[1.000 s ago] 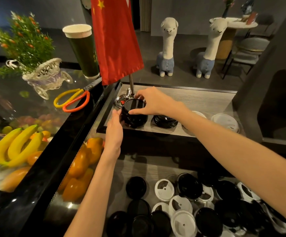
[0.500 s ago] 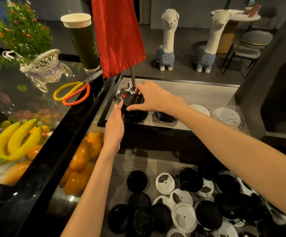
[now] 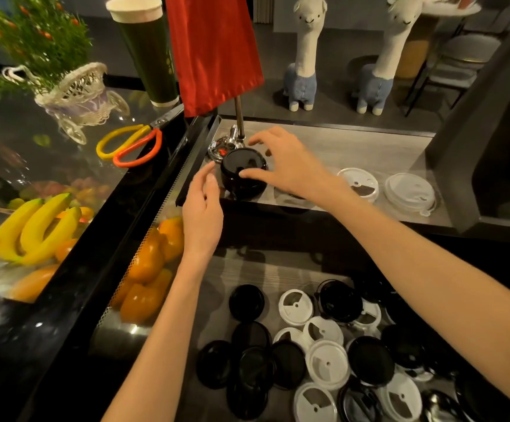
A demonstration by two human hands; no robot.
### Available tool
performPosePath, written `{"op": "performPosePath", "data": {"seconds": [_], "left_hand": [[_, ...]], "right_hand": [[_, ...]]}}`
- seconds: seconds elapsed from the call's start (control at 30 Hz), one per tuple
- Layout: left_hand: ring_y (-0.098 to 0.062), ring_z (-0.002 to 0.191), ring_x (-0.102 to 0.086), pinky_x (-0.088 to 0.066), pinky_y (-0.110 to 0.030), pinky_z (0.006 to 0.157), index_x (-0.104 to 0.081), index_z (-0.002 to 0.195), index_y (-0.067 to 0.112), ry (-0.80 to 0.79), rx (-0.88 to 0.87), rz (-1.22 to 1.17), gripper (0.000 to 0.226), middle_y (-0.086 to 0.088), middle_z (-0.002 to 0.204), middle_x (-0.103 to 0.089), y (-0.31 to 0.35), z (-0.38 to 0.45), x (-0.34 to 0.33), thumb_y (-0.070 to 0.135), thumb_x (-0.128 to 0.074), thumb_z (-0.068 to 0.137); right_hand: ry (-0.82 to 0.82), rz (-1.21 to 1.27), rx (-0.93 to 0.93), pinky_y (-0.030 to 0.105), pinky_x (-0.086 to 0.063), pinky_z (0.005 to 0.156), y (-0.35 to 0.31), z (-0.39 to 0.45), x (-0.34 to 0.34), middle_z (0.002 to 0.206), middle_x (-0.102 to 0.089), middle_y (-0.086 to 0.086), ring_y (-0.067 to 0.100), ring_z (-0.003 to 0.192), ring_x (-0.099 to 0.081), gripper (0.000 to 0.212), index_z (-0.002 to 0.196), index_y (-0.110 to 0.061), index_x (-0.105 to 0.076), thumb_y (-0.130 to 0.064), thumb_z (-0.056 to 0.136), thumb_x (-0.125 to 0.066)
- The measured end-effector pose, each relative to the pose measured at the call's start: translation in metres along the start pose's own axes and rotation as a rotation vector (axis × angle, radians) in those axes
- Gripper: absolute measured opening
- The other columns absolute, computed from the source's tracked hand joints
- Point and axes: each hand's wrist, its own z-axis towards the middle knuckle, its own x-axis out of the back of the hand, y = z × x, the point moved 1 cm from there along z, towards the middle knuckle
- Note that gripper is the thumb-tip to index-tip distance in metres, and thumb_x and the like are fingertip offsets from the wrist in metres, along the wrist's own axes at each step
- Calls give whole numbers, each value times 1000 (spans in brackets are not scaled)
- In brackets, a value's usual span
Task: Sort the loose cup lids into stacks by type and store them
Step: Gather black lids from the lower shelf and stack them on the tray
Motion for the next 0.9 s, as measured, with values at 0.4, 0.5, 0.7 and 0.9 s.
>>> {"op": "performPosePath", "data": {"seconds": [0.4, 0.5, 0.7, 0.9], "left_hand": [[-34, 111, -67, -54, -41, 96, -69, 117, 8, -404, 431, 517, 32, -14, 115, -69, -184, -137, 28, 0, -72, 87], [-28, 130, -53, -46, -35, 107, -59, 133, 25, -672, 380, 700, 62, -2, 139, -52, -206, -160, 42, 7, -83, 78], [-33, 151, -15, -24, -37, 122, -28, 158, 21, -1006, 312, 914, 109, 0, 164, -20, -201, -180, 46, 28, -91, 68], [-31, 136, -33, -32, -29, 109, -46, 147, 26, -727, 291, 795, 79, 0, 152, -36, -214, -190, 48, 30, -81, 77]], "right_hand": [[-789, -74, -12, 44, -32, 121, 27, -147, -203, 167, -26, 6, 31, 151, -32, 77, 159, -20, -33, -10, 94, -72], [-829, -170, 70, 48, -19, 125, 22, -148, -225, 170, -14, 11, 35, 156, -14, 73, 161, -16, -27, -6, 98, -62], [-786, -189, 139, 47, -32, 113, 27, -154, -245, 159, -35, 9, 35, 139, -36, 72, 160, -24, -31, -9, 96, -59], [-720, -12, -83, 46, -34, 116, 53, -167, -238, 160, -29, 6, 33, 142, -34, 84, 156, -23, -36, -19, 84, -79]]}}
